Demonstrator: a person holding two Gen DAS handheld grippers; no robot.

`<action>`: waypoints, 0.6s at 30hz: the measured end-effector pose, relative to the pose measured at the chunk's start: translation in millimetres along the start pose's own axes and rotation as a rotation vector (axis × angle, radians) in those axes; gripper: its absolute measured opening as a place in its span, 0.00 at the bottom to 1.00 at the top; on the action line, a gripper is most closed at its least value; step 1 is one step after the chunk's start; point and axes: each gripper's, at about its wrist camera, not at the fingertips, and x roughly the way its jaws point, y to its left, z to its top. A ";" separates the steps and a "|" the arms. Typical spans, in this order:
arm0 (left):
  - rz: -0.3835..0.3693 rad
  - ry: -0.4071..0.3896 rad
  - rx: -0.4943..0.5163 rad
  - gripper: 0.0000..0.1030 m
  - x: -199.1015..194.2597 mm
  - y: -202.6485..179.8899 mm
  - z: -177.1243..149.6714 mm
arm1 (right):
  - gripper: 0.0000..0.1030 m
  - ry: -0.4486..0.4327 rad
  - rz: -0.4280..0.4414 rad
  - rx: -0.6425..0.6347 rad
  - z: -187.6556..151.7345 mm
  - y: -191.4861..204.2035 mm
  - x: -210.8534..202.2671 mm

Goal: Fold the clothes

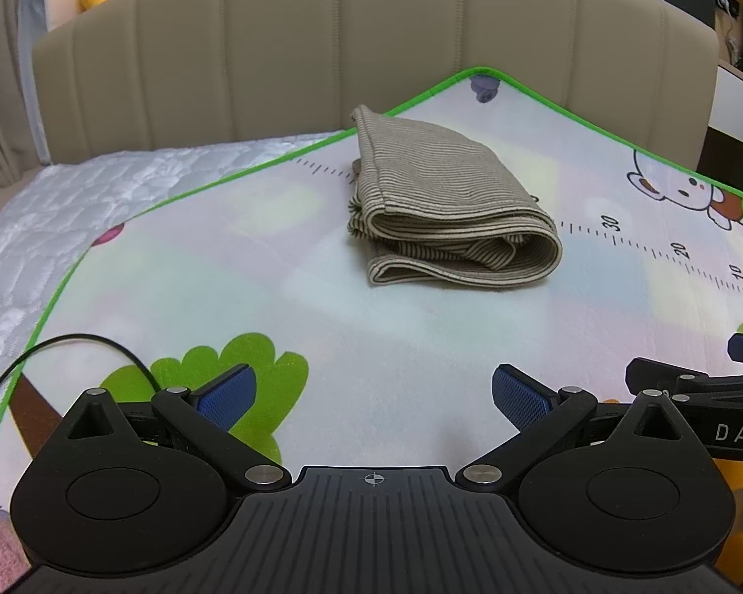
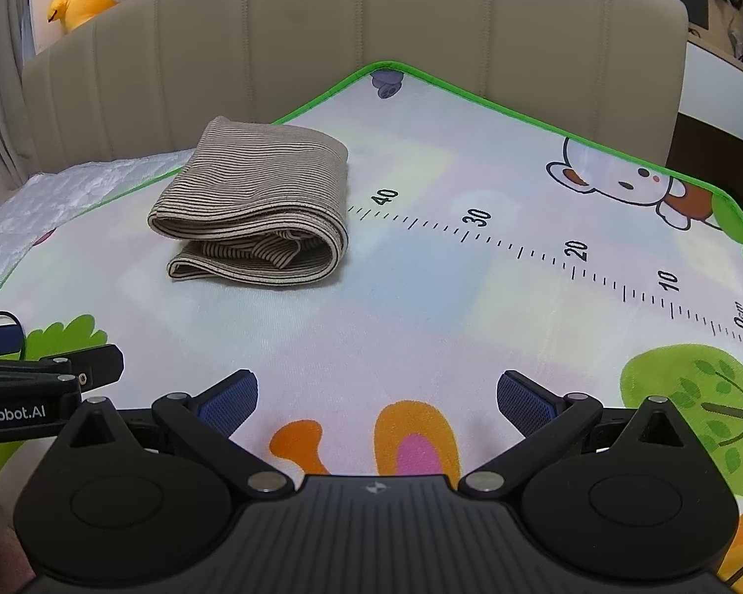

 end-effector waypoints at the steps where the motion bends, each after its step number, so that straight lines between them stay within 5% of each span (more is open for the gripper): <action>1: 0.000 0.001 0.000 1.00 -0.1 0.1 0.0 | 1.00 0.001 0.001 0.000 -0.1 0.0 0.3; 18: 0.004 0.004 0.006 1.00 0.1 -1.4 -0.4 | 1.00 0.013 0.008 0.008 -1.4 0.7 0.9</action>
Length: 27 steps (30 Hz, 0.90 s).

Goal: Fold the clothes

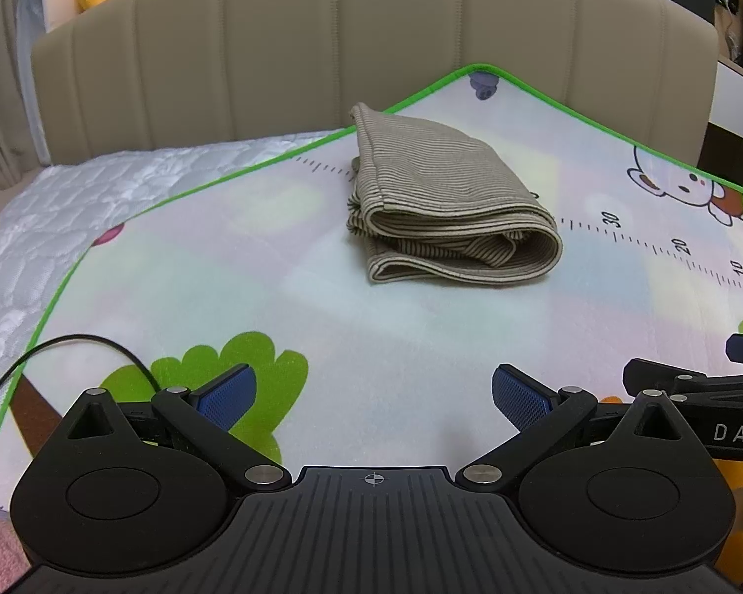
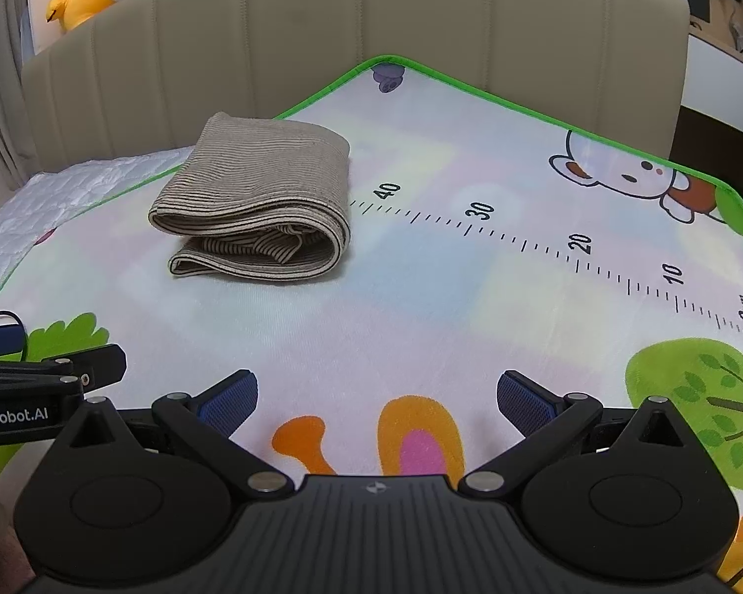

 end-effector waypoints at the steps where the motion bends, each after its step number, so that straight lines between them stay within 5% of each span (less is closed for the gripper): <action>1: 0.000 0.001 0.000 1.00 0.2 0.0 0.0 | 1.00 0.001 0.001 0.000 0.0 -0.1 0.2; 21: 0.025 0.073 -0.068 1.00 30.7 3.0 4.1 | 1.00 -0.009 -0.006 0.037 3.8 -4.7 17.8; 27: 0.106 0.026 -0.064 1.00 61.5 -8.6 2.2 | 1.00 0.003 -0.004 0.003 6.3 -2.1 48.1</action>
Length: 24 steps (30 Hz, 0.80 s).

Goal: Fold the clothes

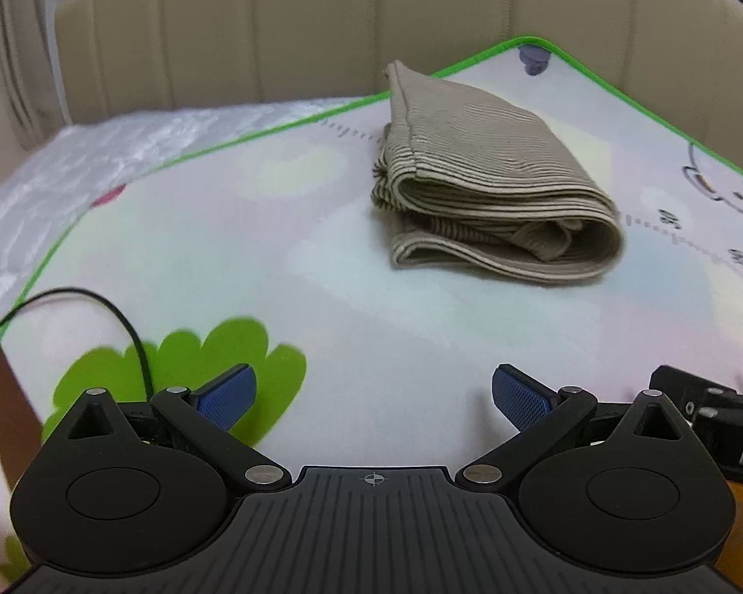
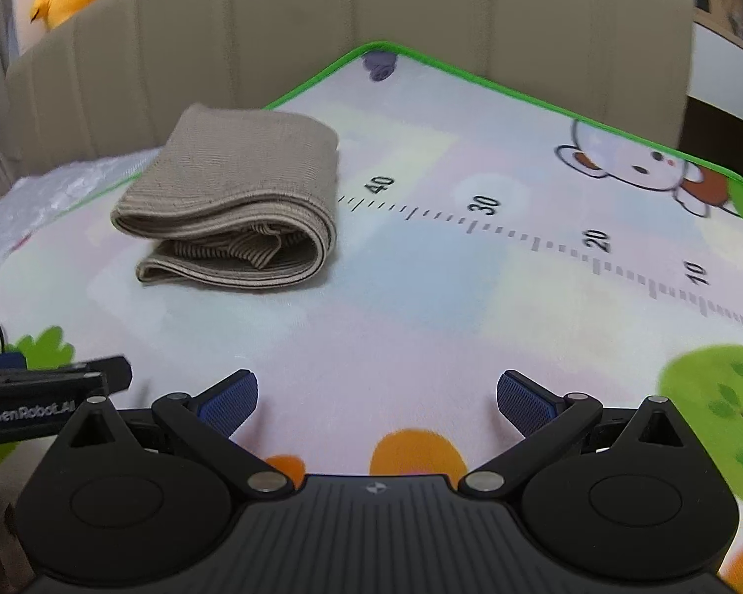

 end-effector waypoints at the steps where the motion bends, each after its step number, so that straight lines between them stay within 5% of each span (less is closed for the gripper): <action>1: 0.018 -0.020 0.007 1.00 6.0 -3.7 0.5 | 1.00 0.006 0.013 -0.010 1.7 1.1 10.1; 7: -0.001 -0.060 0.027 1.00 45.9 -10.8 1.8 | 1.00 -0.046 0.021 -0.131 5.9 8.7 50.2; 13: 0.026 -0.119 0.044 1.00 42.8 -15.2 -7.0 | 1.00 -0.103 0.038 -0.145 0.5 6.3 51.8; 24: -0.004 -0.108 0.011 1.00 43.7 -9.9 -6.2 | 1.00 -0.099 0.041 -0.145 4.4 3.2 52.9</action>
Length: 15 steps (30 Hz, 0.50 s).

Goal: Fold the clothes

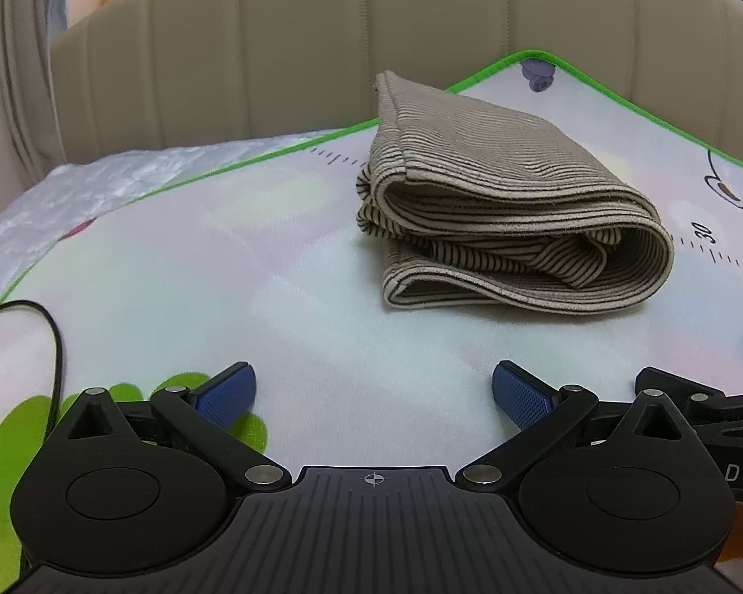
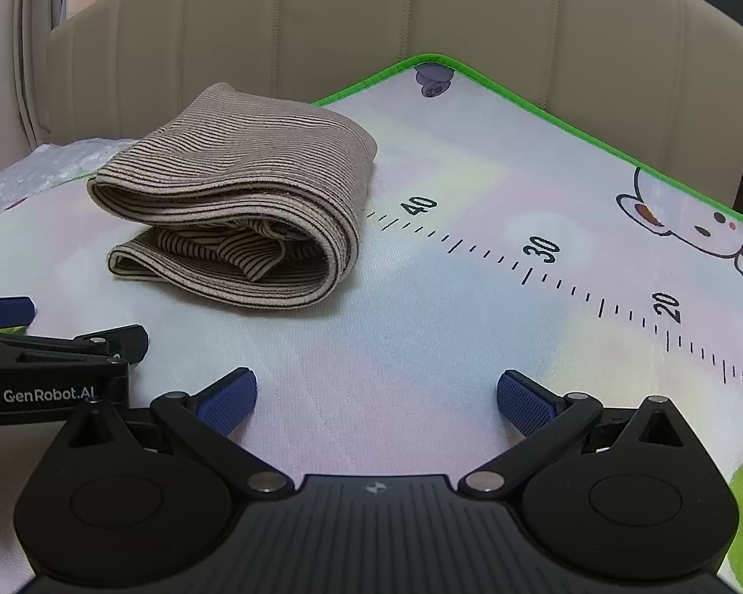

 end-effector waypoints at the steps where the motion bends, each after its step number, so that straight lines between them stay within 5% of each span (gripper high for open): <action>1: -0.001 0.000 -0.002 1.00 0.3 0.2 0.2 | 1.00 0.000 0.000 0.001 -0.1 0.0 -0.1; 15: 0.000 -0.002 -0.001 1.00 1.0 -1.0 0.1 | 1.00 -0.002 0.000 0.002 -1.8 0.9 -1.4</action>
